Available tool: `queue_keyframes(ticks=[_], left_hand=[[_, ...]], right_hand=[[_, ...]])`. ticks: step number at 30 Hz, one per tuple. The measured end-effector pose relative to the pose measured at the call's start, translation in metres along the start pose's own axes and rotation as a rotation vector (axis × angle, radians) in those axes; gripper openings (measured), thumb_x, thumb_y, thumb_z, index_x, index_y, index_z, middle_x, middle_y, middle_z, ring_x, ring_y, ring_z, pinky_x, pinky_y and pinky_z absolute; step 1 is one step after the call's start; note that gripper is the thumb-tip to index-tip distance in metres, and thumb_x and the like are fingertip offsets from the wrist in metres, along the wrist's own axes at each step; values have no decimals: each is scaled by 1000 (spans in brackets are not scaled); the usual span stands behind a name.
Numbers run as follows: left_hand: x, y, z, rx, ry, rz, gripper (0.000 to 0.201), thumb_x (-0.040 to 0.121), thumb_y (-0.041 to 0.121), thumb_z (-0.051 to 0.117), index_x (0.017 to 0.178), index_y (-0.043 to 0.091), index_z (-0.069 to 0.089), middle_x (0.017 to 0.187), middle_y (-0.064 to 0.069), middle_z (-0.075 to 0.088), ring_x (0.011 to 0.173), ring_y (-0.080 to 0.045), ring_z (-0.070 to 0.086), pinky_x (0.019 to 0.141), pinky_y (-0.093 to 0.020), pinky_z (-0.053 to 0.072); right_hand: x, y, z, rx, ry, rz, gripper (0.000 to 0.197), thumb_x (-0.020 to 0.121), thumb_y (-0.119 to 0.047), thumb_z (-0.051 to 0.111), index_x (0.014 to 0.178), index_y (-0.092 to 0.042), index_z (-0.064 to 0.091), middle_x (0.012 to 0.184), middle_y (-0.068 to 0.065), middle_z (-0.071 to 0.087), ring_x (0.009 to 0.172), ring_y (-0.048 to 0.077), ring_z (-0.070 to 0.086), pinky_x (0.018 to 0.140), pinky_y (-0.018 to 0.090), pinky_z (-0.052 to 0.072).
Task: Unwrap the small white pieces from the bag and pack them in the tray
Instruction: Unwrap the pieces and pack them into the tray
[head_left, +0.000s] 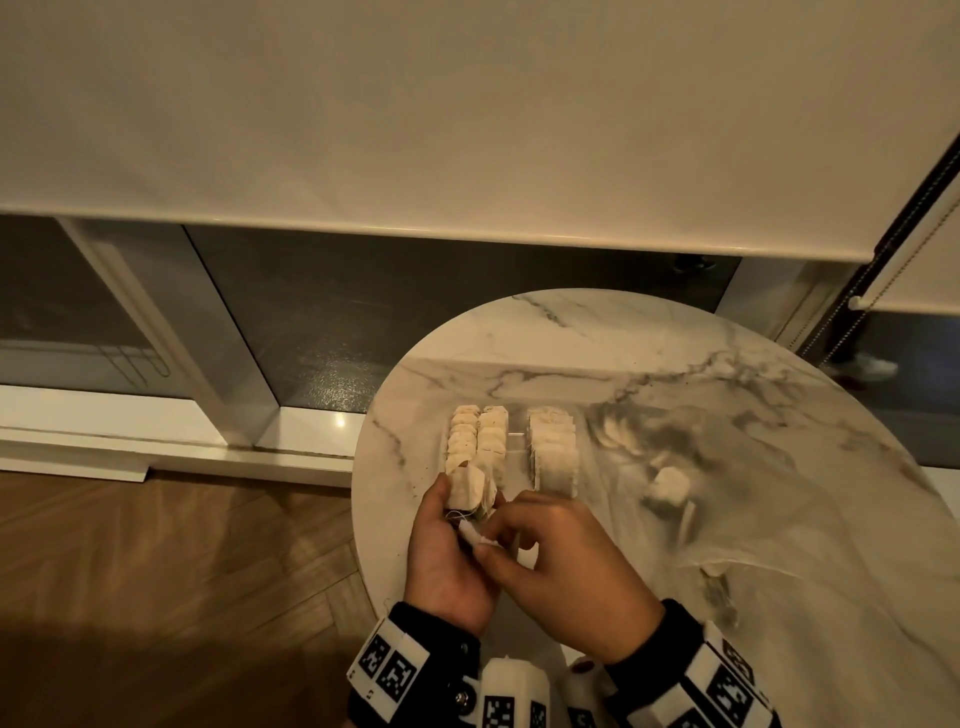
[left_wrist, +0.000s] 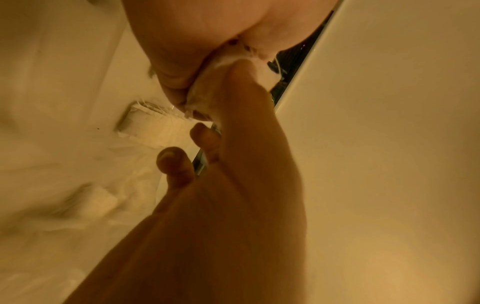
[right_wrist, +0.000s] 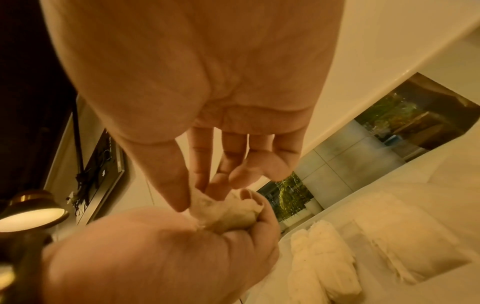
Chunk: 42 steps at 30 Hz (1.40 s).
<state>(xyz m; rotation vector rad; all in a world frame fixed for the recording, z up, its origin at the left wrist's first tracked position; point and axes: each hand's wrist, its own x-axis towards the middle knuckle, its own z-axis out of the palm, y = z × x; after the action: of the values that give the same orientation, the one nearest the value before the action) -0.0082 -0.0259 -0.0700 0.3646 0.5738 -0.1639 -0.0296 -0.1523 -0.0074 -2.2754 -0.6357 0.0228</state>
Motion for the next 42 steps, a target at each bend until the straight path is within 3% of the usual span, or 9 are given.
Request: queue_keyframes(ticks=[3,7,9,15,18,20,24,31,42], left_hand=[[0,4,-2,2,-3,8,61,94,44,52,145,9,51,124,-12,55,115,-26,51,111,-39,36],[3,12,-8,-3,-12,-54,73,84,43,63,148,11,47,138,-13,49,133,-29,43,120,-46,26],[2,14,-9,-10,-12,-72,72,84,43,63,147,10,49,150,-13,46,143,-31,39,119,-48,28],[-7,17,0,-22,47,33,44,99,31,48,131,2,59,124,-19,68,121,-33,61,108,-46,43],[-5,26,-5,-10,97,59,30,97,26,52,118,5,59,85,-12,69,73,-22,63,63,-30,54],[-5,30,-7,-41,104,23,25,97,23,53,114,5,58,78,-13,66,66,-21,56,50,-25,50],[-9,29,-5,-45,98,-12,24,97,22,53,107,1,60,76,-15,68,70,-21,54,50,-24,49],[-13,29,-2,-56,93,-18,27,98,22,51,107,-1,59,80,-16,69,70,-20,54,49,-24,48],[-17,32,-1,-87,81,-49,30,97,23,51,109,-4,59,85,-18,70,72,-21,54,49,-24,49]], right_hand=[[0,-4,-6,150,21,20,13,87,-36,70,79,-27,69,73,-13,62,74,7,60,63,17,44],[2,-9,-14,365,4,73,4,86,-22,69,84,-24,71,78,-8,70,71,10,65,65,35,55],[3,-6,-16,451,5,99,8,88,-14,69,85,-22,71,78,-4,72,70,10,65,64,34,54],[9,-1,-31,525,-6,173,7,93,-15,69,94,-20,73,83,4,74,75,24,70,62,36,58],[18,18,-44,398,44,207,11,93,-15,68,89,-24,72,79,1,73,73,19,69,60,33,57],[28,38,-48,219,63,240,12,92,-19,68,84,-28,69,74,-5,72,69,13,66,64,37,56],[52,66,-43,-144,-123,346,9,90,-32,69,84,-26,72,80,-10,70,72,3,62,69,27,53],[91,87,-31,-383,-426,423,15,81,-19,80,95,-23,77,91,-5,71,77,7,64,66,20,51],[122,95,-27,-596,-463,436,13,82,-7,76,92,-14,77,101,5,73,85,19,68,71,24,51]])
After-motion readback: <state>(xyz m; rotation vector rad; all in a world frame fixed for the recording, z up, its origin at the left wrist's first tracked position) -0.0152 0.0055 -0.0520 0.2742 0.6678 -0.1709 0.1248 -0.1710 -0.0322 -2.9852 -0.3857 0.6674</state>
